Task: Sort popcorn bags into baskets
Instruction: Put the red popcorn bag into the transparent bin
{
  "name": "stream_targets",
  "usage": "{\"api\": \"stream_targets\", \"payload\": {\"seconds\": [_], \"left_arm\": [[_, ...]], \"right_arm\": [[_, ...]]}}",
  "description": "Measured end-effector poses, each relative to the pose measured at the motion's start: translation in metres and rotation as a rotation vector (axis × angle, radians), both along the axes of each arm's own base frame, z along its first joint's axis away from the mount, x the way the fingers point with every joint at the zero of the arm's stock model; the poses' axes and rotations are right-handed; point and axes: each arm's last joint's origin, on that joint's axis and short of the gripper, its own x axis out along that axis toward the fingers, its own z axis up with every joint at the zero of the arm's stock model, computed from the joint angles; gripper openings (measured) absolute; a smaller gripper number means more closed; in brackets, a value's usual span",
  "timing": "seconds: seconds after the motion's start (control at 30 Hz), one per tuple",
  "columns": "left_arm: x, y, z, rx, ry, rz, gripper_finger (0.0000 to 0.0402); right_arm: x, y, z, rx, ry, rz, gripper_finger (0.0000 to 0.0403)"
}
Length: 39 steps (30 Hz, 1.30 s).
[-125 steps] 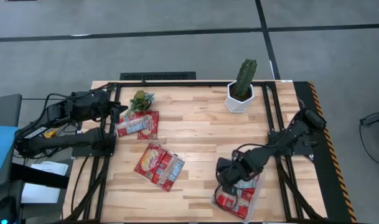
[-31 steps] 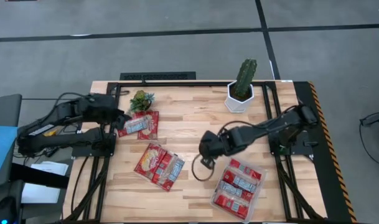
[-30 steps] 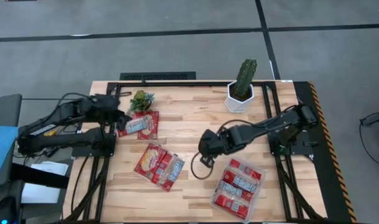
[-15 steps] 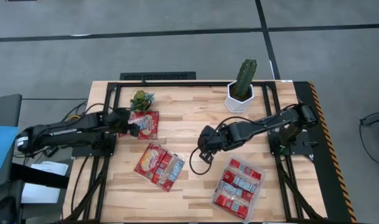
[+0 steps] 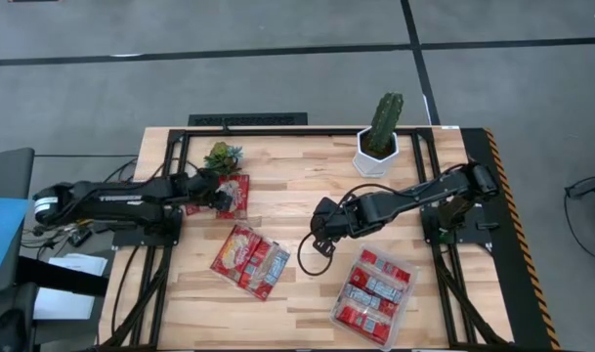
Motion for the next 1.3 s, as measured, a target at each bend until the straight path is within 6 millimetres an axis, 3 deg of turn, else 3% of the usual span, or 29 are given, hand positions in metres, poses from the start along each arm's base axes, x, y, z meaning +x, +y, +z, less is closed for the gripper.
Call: {"api": "stream_targets", "payload": {"seconds": [0.17,0.37,0.53,0.73,0.9,1.1,1.3], "left_arm": [[0.018,0.004,-0.017,-0.075,0.011,-0.071,0.0213],[0.044,0.001,-0.022,-0.208,-0.196,-0.207,0.0212],[0.063,-0.003,-0.029,-0.281,-0.322,-0.268,0.0212],[0.077,-0.003,-0.041,-0.349,-0.397,-0.285,0.0212],[0.08,-0.002,-0.046,-0.364,-0.413,-0.282,0.0212],[0.081,-0.002,-0.046,-0.364,-0.422,-0.275,0.0212],[0.085,-0.001,-0.043,-0.368,-0.431,-0.266,0.0212]], "right_arm": [[0.002,0.0,0.001,0.003,-0.027,-0.002,0.0087],[0.006,0.0,0.003,-0.018,-0.073,-0.016,0.0087],[0.014,-0.014,-0.001,-0.01,-0.154,-0.114,0.0087],[0.02,-0.039,-0.032,0.12,-0.278,-0.305,0.0107],[0.016,-0.057,-0.064,0.195,-0.368,-0.432,0.0162],[0.015,-0.071,-0.086,0.229,-0.425,-0.517,0.0226],[0.027,-0.074,-0.11,0.268,-0.42,-0.513,0.0231]]}}
